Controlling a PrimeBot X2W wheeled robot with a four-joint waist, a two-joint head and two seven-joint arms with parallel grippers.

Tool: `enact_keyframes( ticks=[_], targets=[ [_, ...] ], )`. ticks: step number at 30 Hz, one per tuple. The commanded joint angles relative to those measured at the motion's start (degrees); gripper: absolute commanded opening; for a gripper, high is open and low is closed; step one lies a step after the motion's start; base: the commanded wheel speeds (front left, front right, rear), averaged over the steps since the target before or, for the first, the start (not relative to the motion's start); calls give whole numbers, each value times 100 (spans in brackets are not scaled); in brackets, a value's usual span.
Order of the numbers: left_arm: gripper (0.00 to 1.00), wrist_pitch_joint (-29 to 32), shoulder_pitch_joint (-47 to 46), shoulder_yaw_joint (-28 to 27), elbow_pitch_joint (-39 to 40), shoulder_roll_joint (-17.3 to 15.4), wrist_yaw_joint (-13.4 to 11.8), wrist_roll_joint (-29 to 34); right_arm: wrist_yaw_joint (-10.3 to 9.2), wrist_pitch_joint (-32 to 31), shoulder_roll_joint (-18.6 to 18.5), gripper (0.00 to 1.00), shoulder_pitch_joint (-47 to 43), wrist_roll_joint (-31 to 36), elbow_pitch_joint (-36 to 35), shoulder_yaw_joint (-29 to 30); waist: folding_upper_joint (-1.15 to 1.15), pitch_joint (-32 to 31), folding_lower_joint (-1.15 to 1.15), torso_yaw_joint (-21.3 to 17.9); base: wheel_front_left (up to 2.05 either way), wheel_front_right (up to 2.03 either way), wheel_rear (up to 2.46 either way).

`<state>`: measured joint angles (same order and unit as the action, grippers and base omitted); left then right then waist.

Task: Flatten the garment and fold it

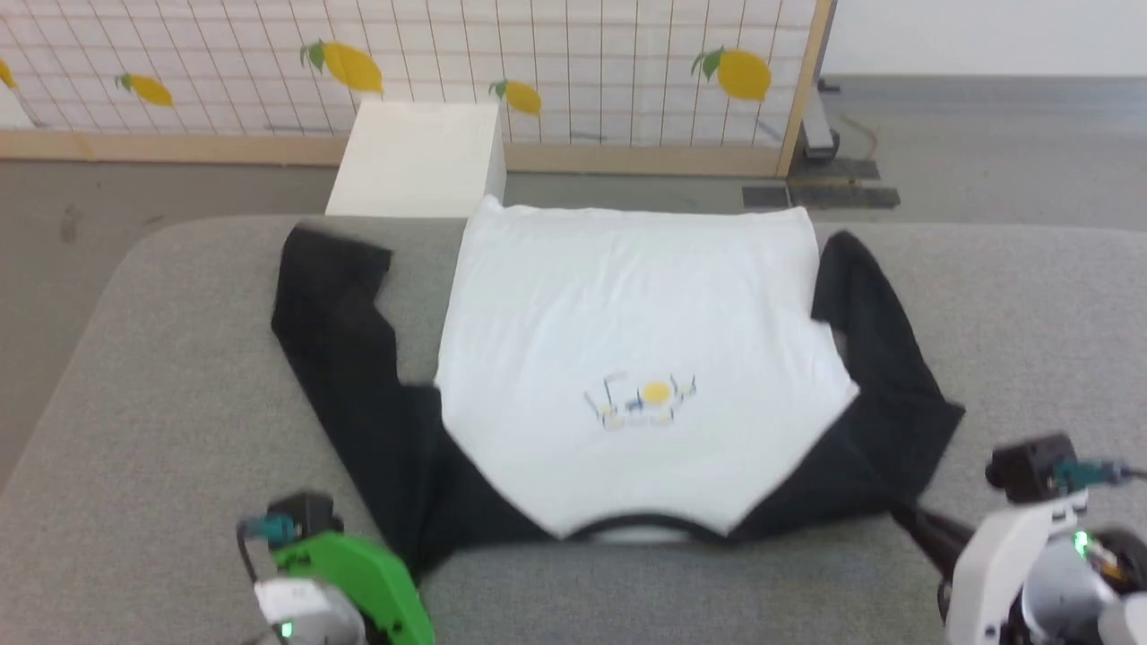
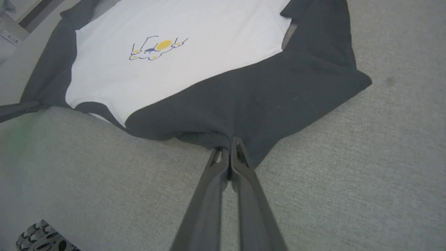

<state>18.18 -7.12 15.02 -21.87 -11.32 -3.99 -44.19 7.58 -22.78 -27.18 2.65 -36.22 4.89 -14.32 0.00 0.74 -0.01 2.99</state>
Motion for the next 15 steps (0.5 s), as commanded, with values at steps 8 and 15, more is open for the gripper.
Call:
enact_keyframes(
  ticks=[8, 15],
  targets=[
    [0, 1067, 1240, 153, 853, -350, -673, -112, -9, -1217, 191, 0, -1135, 225, -719, 391, 0, -247, 1, -51, 0, 0, 0],
    [0, 1527, 1629, 236, 1261, -532, -991, -109, -9, -1773, 269, 0, -1480, 522, -919, 606, 0, -206, 1, -61, 0, 0, 0]
  ],
)
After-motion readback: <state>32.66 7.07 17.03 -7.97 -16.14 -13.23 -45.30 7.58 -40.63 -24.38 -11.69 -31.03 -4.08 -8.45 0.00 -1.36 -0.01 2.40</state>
